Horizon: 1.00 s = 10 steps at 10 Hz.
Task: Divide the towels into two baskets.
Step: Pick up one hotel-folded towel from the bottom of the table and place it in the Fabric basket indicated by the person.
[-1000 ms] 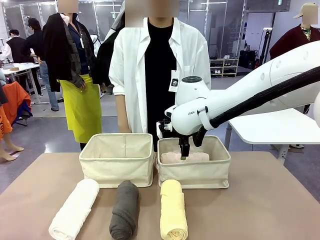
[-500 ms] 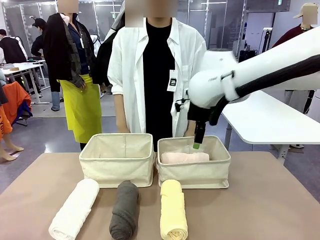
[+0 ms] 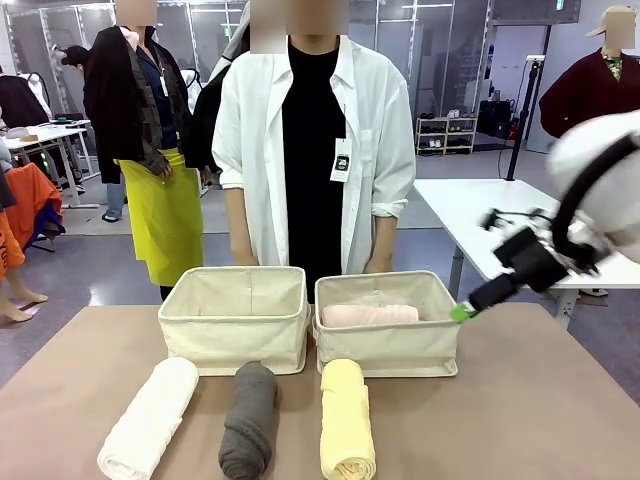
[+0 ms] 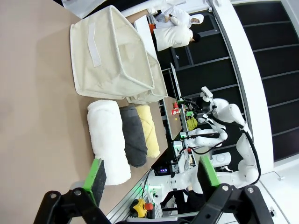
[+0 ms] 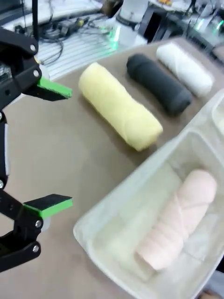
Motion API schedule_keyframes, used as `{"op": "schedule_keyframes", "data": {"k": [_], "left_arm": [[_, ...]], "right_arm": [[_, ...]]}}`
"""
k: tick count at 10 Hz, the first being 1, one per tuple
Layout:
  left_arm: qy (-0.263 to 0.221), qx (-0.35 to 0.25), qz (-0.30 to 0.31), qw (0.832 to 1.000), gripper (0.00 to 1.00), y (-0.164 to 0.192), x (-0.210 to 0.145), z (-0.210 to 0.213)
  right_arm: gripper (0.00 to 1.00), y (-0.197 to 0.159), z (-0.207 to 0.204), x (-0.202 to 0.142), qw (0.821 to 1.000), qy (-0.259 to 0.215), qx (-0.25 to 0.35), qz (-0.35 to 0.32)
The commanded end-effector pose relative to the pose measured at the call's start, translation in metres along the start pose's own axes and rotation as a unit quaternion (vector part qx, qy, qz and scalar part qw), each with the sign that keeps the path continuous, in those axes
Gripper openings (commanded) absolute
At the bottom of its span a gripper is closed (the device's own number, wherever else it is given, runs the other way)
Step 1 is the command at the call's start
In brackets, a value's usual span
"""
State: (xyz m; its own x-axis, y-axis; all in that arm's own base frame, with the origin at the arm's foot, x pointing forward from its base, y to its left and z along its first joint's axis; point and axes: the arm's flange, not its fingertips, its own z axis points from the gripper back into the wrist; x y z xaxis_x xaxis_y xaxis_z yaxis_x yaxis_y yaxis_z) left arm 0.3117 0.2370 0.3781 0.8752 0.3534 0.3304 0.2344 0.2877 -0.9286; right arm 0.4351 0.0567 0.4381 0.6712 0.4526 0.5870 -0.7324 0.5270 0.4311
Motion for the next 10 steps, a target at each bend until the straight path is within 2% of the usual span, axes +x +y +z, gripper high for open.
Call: {"op": "schedule_keyframes", "data": {"k": [1,2,3,5,7,9,10], "left_arm": [[-0.001,0.000,-0.002,1.000,1.00,-0.001,-0.001,0.004],[-0.001,0.000,-0.002,1.000,1.00,-0.001,-0.001,0.004],[-0.001,0.000,-0.002,1.000,1.00,-0.001,-0.001,0.004],[-0.001,0.000,-0.002,1.000,1.00,-0.001,-0.001,0.004],[-0.001,0.000,-0.002,1.000,1.00,-0.001,-0.001,0.004],[-0.001,0.000,-0.002,1.000,1.00,-0.001,-0.001,0.004],[-0.001,0.000,-0.002,1.000,1.00,-0.001,-0.001,0.004]], "right_arm": [[1.00,-0.043,0.004,-0.041,0.981,-0.104,0.144,-0.082],[1.00,-0.072,0.017,-0.068,0.961,-0.134,0.210,-0.119],[1.00,-0.091,0.034,-0.095,0.946,-0.158,0.238,-0.153],[1.00,-0.114,0.073,-0.158,0.922,-0.205,0.231,-0.234],[1.00,-0.113,0.109,-0.217,0.903,-0.221,0.222,-0.294],[1.00,-0.102,0.136,-0.247,0.895,-0.209,0.203,-0.337],[1.00,-0.103,0.140,-0.246,0.896,-0.200,0.195,-0.345]]}}
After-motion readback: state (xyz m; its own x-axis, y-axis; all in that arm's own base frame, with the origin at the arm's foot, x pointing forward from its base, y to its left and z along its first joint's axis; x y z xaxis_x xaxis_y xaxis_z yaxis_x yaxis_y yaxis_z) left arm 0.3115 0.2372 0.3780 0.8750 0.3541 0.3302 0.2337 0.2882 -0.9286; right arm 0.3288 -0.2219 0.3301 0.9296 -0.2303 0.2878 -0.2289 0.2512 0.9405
